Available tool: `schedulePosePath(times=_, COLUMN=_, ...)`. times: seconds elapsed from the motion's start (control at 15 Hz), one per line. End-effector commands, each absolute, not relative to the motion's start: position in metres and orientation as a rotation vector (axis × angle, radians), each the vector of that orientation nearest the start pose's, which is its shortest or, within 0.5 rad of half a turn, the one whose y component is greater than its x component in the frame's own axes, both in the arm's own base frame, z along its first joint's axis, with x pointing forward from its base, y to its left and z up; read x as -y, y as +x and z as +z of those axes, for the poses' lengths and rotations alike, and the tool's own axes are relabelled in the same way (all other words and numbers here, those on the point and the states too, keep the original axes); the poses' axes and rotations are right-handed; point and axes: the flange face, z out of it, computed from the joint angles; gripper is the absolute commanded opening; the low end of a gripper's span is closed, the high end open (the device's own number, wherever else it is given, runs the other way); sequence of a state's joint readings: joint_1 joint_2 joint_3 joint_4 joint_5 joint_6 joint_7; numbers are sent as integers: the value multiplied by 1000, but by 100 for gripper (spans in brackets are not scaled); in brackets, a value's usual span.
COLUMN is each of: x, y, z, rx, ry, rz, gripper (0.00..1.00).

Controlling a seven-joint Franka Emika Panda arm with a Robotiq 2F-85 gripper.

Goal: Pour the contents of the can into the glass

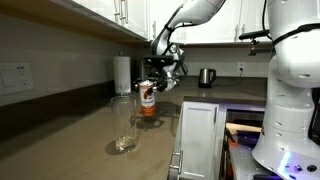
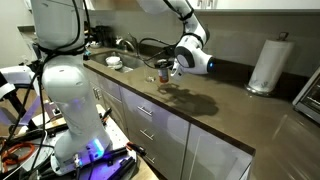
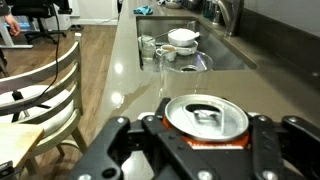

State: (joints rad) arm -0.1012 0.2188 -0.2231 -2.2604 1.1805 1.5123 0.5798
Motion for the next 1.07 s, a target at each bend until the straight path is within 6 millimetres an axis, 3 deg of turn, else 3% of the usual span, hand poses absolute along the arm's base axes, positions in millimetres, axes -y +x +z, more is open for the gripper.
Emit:
schedulePosePath(times=0.0, x=49, y=458, z=309, rx=-1352, ry=-1428, rz=1051, gripper=26)
schedulePosePath(times=0.53, x=46, y=462, z=355, rx=-1506, ry=-1451, rz=909, gripper=26)
schedulePosePath(times=1.0, x=7, y=466, z=378, rx=-1690, ry=-1550, rz=859, gripper=26)
